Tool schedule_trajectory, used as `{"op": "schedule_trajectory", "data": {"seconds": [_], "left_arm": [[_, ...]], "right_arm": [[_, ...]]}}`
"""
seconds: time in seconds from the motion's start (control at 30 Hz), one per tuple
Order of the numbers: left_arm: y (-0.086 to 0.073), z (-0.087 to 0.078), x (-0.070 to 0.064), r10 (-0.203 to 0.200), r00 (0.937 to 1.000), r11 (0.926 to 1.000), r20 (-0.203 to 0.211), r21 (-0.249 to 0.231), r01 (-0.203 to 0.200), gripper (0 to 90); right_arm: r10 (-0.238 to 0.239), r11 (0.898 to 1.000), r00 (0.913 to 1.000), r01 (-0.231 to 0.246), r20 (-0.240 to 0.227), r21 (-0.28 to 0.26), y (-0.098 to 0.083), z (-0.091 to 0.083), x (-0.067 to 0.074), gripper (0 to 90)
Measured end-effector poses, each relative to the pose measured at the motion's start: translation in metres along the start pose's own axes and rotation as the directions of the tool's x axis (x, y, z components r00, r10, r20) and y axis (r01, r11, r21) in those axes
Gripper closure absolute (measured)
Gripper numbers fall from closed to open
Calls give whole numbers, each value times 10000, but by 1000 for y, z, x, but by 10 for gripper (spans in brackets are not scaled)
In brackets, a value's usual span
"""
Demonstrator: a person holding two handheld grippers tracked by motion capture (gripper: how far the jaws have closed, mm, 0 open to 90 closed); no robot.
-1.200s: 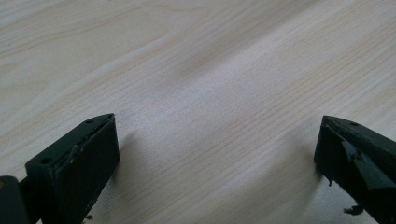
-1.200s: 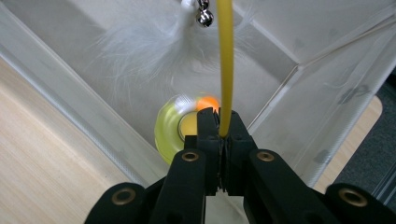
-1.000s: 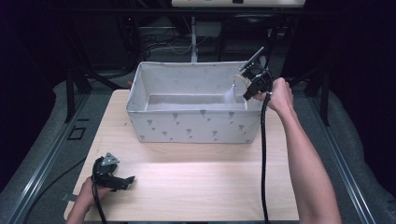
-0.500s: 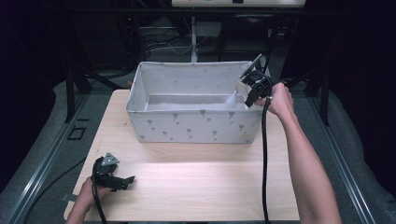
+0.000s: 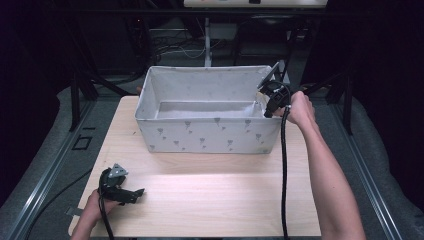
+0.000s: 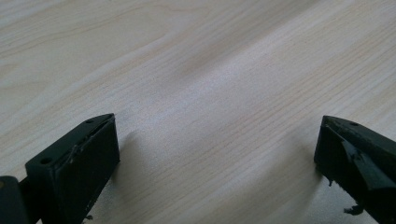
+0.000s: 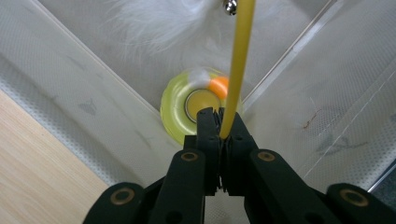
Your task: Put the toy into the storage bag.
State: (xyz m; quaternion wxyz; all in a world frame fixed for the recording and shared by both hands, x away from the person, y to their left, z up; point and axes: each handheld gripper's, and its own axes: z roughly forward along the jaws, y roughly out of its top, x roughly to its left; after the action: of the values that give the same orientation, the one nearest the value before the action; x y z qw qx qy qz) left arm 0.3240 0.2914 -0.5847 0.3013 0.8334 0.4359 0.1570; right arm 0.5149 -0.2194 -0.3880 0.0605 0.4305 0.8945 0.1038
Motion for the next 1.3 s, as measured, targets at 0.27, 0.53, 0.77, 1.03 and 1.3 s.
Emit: {"op": "schedule_trajectory", "data": {"seconds": [0.27,0.53,0.77,1.03,1.3], "left_arm": [[0,0,0,7,10000,10000,1,1,-7,0],[0,0,0,-5,10000,10000,-3,-2,5,0],[0,0,0,-6,10000,10000,-2,-8,6,0],[0,1,-1,-67,10000,10000,-72,-71,66,0],[0,1,-1,-32,10000,10000,-75,-66,31,0]], "right_arm": [[185,9997,9997,-181,187,-192,0,-13,-2,776],[379,9926,9993,-373,33,-1155,-3,-53,-1,547],[-7,9809,9997,-39,-235,-1945,-8,-95,20,323],[-1097,9630,9925,924,-548,-2532,-23,-107,67,156],[-1996,9567,9760,1748,-875,-2327,-35,-83,112,110]]}}
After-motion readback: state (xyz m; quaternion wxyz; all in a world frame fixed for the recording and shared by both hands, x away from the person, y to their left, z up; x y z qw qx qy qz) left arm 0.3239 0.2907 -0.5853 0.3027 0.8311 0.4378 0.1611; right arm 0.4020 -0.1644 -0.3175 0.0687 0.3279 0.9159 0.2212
